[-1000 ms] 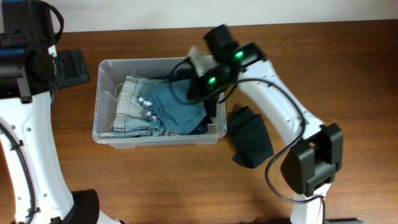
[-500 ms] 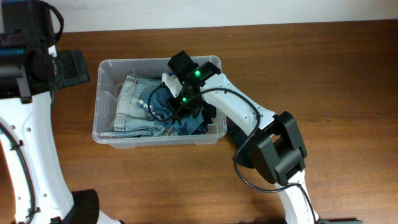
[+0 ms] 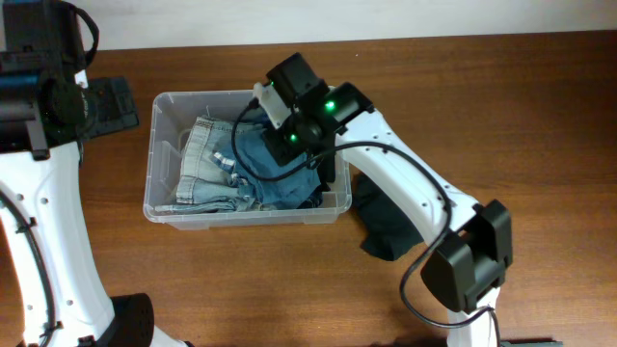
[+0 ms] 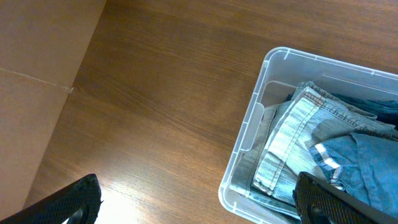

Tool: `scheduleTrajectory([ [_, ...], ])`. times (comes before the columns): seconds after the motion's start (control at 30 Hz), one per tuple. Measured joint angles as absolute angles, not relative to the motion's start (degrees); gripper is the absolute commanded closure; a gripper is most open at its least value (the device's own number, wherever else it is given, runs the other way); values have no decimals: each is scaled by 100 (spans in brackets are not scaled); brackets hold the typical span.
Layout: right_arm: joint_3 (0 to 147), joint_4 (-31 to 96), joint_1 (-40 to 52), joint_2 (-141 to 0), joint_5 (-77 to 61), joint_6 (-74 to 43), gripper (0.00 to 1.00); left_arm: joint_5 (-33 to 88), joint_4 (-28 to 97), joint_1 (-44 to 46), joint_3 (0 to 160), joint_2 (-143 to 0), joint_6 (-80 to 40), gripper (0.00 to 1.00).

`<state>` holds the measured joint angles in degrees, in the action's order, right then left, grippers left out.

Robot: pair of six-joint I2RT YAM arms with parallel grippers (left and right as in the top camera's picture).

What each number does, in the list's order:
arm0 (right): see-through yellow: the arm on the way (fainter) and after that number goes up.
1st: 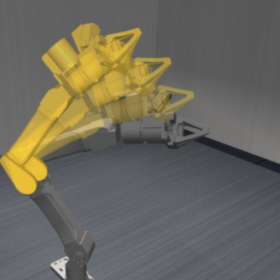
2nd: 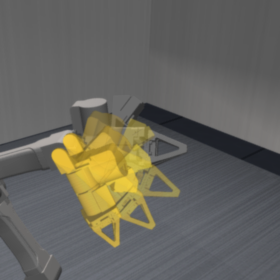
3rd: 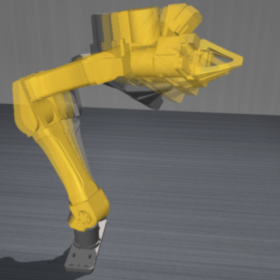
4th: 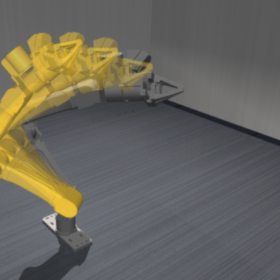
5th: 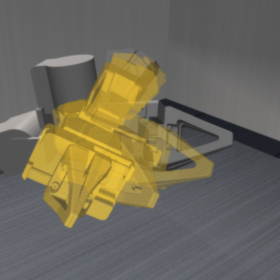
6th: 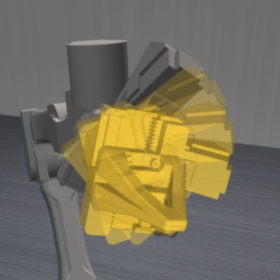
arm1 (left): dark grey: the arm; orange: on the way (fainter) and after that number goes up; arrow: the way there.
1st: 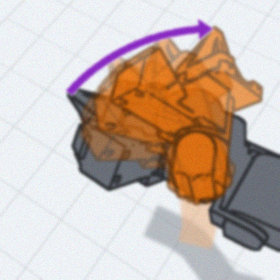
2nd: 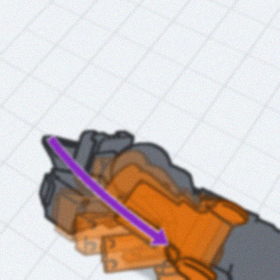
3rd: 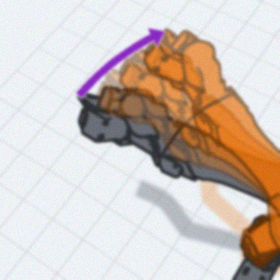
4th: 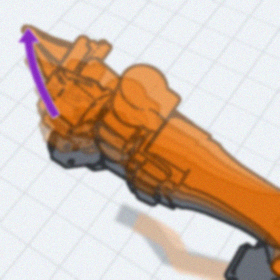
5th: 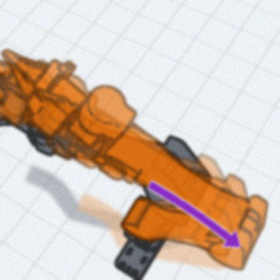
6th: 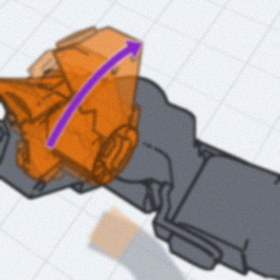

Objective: Pack container
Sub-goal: 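Lower the socks onto the jeans in the bin and release, then withdraw the right gripper and move it to the black socks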

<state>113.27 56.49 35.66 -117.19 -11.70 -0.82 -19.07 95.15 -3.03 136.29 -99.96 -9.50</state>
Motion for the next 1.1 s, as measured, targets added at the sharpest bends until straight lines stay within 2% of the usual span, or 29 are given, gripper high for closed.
scheduleTrajectory([
  [0.43,11233,5465,3568,-12667,-578,-75,95,-1907,9515,-303,13629,-9996,-950,1],
  [0.5,11253,5551,3568,-12672,-574,-93,85,-1907,9515,-303,13629,-9996,-950,0],
  [0.53,11273,5601,3568,-12672,-556,-71,73,-1907,9515,-303,13629,-9996,-950,1],
  [0.63,11373,5935,3566,-12661,-510,-49,44,-1907,9515,-303,13629,-9996,-950,1],
  [0.8,11651,6683,3505,-12442,-499,-108,9,-1907,9515,-303,13629,-9996,-950,1],
  [0.93,12053,6901,3166,-11773,-585,-336,0,-1907,9515,-303,13629,-9996,-950,0],
  [1.1,12278,7144,1933,-10667,-941,-519,1,-1905,9515,-303,13629,-9996,-952,0],
])
